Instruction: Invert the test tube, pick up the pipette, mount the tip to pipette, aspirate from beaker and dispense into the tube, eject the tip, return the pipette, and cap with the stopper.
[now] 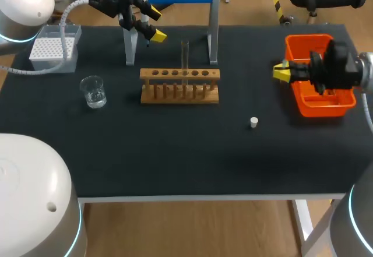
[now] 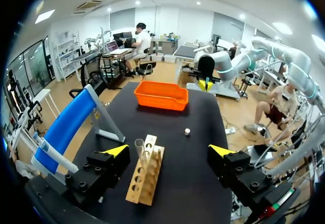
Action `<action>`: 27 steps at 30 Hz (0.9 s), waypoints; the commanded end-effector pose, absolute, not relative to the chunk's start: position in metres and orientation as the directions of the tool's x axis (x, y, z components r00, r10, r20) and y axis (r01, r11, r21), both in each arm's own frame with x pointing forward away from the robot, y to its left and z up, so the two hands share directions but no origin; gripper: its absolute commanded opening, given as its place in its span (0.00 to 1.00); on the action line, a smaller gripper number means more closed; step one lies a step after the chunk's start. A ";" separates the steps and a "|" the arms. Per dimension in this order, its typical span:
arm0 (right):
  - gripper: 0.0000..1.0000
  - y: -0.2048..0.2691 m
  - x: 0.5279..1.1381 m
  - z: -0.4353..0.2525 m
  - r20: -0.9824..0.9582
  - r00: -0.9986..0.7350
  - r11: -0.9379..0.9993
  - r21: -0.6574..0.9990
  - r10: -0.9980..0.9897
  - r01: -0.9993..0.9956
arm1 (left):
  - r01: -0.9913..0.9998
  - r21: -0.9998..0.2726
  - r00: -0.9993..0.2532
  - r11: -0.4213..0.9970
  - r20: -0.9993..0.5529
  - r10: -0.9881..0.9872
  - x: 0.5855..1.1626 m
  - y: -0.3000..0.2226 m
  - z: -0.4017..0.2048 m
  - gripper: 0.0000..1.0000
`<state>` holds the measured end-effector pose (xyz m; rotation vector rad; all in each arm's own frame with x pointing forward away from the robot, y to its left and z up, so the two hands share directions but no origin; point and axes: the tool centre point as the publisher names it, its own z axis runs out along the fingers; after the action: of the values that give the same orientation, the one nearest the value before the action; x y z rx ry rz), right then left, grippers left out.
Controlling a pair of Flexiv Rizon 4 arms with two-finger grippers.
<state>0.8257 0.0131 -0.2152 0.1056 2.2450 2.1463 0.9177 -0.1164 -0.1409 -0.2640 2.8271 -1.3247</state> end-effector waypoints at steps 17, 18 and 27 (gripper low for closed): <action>0.00 -0.010 0.805 -0.240 0.092 -0.995 0.026 0.995 0.039 0.093 | -0.151 -0.760 -0.986 0.632 0.066 -0.156 0.917 -0.116 -0.140 1.00; 0.00 -0.010 0.804 -0.241 0.094 -0.995 0.026 0.995 0.035 0.095 | -0.151 -0.760 -0.986 0.632 0.066 -0.156 0.917 -0.116 -0.140 1.00; 0.00 -0.009 0.798 -0.244 0.110 -0.994 0.031 0.993 0.009 0.111 | -0.151 -0.760 -0.986 0.632 0.066 -0.156 0.917 -0.116 -0.140 1.00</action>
<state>0.7972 -0.0076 -0.2430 0.1420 2.2997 2.2305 0.9176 -0.1164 -0.1409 -0.2641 2.8270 -1.3247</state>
